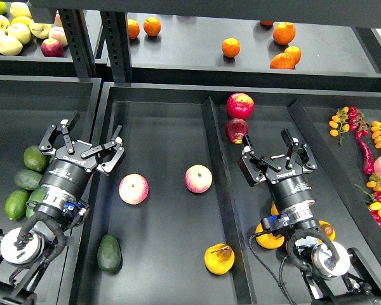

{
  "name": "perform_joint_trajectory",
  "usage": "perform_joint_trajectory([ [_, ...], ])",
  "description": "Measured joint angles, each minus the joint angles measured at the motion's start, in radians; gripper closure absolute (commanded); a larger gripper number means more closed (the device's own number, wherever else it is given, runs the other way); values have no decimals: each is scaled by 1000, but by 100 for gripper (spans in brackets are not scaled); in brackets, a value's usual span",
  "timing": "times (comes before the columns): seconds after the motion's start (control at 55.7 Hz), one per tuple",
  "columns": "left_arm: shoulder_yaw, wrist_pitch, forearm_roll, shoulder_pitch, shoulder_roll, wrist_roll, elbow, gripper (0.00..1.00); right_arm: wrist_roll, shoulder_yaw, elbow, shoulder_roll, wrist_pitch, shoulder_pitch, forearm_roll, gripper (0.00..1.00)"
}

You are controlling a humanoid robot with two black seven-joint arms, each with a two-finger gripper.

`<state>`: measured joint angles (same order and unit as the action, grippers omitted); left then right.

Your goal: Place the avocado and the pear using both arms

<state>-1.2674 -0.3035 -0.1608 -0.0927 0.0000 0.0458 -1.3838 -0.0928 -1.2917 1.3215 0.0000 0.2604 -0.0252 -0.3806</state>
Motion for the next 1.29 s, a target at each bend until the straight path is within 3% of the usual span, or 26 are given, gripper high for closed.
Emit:
perform_joint_trajectory([
  [1.292, 73, -44, 0, 36, 0, 16, 0, 0, -1, -58, -1, 0, -10, 56, 4, 1],
])
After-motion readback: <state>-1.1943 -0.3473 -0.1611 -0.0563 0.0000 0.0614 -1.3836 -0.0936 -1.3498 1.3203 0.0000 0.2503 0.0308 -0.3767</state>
